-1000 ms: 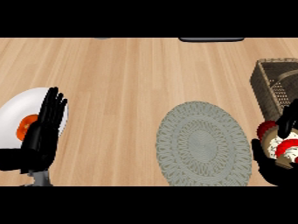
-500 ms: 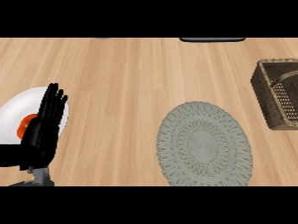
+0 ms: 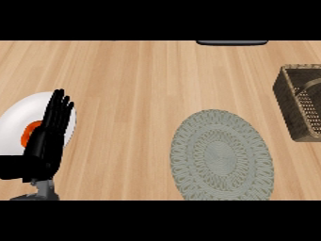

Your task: Pick the cupcake from the placemat and place it in the basket

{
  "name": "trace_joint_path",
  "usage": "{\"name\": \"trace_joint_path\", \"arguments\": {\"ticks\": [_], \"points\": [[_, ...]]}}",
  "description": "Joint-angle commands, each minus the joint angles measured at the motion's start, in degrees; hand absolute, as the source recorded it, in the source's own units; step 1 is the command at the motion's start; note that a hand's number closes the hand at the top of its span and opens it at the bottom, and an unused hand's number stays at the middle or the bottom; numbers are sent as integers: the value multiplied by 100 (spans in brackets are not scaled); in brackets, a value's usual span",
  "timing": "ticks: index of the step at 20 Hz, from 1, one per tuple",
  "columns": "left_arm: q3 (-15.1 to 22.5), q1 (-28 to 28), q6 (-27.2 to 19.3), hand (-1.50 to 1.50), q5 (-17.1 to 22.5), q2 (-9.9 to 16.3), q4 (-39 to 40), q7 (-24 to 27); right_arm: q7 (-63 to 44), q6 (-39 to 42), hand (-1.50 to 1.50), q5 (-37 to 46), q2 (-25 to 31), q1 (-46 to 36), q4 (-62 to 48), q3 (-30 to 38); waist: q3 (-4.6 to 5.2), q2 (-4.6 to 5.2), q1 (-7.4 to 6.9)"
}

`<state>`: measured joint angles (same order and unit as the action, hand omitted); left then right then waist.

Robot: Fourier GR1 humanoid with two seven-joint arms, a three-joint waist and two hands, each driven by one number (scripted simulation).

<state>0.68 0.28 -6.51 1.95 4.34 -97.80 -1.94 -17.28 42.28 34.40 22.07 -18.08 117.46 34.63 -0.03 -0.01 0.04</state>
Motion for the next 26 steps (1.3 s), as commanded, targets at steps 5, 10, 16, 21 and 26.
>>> {"name": "trace_joint_path", "arguments": {"ticks": [5,10,16,21,26], "points": [[-72,-28,51,0,-40,-39,106,165,569,-632,150,-109,451,-2,-1168,3,3,0,-17],[132,-98,4,0,-98,-189,-84,-89,1368,-1387,150,144,506,167,-2110,-46,1,4,-26],[-45,-17,80,0,-18,-112,-32,-24,1276,-1554,150,29,550,496,-2204,208,2,1,-15],[-16,200,47,0,-149,-177,376,155,1905,-1891,-150,304,842,290,-3330,-227,1,12,-29],[57,-229,125,0,-110,-150,-213,-56,1561,-2003,-150,-76,751,-95,-3278,-226,2,1,-46]]}}
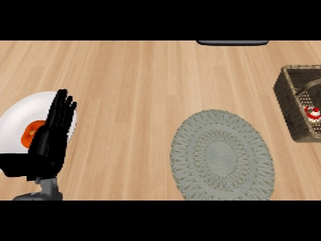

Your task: Pick the cupcake from the placemat and place it in the basket

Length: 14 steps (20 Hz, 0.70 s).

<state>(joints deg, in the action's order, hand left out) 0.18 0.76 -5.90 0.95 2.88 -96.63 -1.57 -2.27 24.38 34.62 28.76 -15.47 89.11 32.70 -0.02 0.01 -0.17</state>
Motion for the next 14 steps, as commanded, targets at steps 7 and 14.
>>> {"name": "trace_joint_path", "arguments": {"ticks": [7,14], "points": [[74,166,-135,0,-123,-141,95,-42,244,-701,-150,-606,-463,45,454,218,2,-7,29],[6,160,-75,0,-25,-39,-80,-160,-158,-478,-150,-1165,662,-432,177,1144,4,-8,44]]}}
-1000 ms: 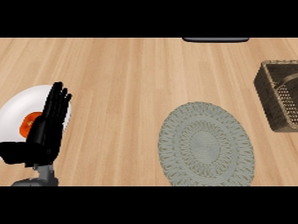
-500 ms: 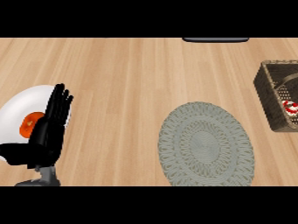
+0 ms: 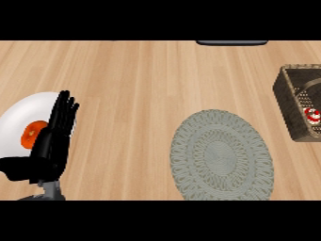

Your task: Pick the cupcake from the placemat and place it in the basket

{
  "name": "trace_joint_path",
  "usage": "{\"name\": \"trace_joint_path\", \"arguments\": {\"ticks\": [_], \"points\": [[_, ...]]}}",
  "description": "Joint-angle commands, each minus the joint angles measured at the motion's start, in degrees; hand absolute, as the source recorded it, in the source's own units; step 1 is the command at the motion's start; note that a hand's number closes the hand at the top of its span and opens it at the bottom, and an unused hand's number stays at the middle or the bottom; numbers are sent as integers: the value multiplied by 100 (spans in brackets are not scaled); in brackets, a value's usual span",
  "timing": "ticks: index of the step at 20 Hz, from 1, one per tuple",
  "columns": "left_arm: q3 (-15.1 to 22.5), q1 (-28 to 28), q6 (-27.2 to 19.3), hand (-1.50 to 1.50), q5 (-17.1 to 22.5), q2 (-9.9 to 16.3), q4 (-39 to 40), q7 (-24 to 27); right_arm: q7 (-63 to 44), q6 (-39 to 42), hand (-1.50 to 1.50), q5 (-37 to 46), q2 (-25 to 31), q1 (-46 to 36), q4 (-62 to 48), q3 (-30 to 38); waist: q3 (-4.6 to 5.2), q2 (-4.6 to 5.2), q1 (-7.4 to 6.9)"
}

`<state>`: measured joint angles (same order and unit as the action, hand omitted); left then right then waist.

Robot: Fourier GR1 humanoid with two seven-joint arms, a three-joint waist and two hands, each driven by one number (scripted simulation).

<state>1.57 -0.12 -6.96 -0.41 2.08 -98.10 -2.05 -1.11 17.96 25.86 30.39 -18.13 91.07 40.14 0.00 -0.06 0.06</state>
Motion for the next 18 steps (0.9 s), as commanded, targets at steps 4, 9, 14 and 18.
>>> {"name": "trace_joint_path", "arguments": {"ticks": [4,9,14,18], "points": [[133,-129,-102,0,-124,-137,-94,38,-124,-118,-150,-339,611,86,-341,725,-1,0,-1],[-220,239,-15,0,93,94,-17,-205,-513,289,-150,-1262,1253,-237,-997,1599,-1,-5,17],[-342,600,-18,0,143,85,415,-196,366,947,-150,-1785,2101,163,-1946,2057,-2,2,43],[-449,238,277,0,313,282,235,18,213,1769,-150,-2488,2601,255,-2462,2468,2,-9,63]]}}
